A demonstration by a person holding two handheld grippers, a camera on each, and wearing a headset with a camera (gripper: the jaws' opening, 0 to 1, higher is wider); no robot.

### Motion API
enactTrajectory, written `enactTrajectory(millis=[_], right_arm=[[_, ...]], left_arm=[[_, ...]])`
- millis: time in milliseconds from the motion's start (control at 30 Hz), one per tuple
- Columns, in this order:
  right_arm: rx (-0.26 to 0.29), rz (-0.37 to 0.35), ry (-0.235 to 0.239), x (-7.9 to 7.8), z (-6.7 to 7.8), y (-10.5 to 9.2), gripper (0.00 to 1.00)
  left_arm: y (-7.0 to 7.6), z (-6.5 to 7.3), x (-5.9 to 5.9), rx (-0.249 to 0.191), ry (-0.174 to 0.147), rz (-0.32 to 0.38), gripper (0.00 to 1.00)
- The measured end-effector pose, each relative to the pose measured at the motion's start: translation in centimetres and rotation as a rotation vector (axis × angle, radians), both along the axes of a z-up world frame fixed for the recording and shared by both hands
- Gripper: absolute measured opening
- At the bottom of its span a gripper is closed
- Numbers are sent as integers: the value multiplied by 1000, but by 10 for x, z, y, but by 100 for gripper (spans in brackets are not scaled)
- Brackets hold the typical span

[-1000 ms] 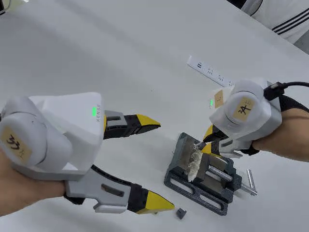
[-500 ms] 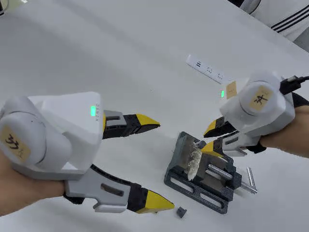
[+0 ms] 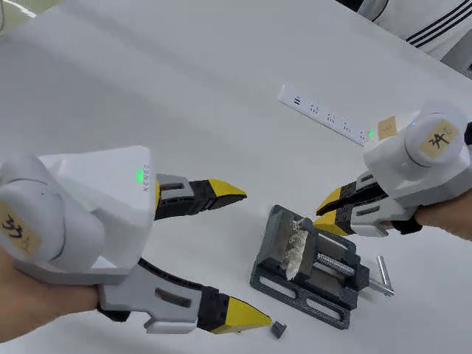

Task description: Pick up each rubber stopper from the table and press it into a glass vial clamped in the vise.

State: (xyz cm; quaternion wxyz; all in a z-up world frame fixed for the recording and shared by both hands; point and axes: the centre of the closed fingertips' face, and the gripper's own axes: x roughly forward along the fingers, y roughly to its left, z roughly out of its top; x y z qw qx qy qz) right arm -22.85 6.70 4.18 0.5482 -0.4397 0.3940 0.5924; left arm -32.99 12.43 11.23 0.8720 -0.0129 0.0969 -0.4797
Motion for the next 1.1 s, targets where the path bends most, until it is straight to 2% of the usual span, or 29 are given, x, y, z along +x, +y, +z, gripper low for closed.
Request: enactTrajectory(millis=[233, 700, 767, 1100], right_arm=[[7, -13, 14, -1, -8, -1, 1], [15, -27, 29, 0, -12, 1, 1], [17, -34, 43, -1, -12, 1, 0], [6, -37, 38, -1, -13, 2, 0]], left_arm=[[-1, 0, 1, 3, 4, -6, 74], [-3, -1, 2, 2, 9, -8, 73], [-3, -1, 3, 1, 10, -7, 73], [-6, -2, 4, -10, 8, -8, 72]])
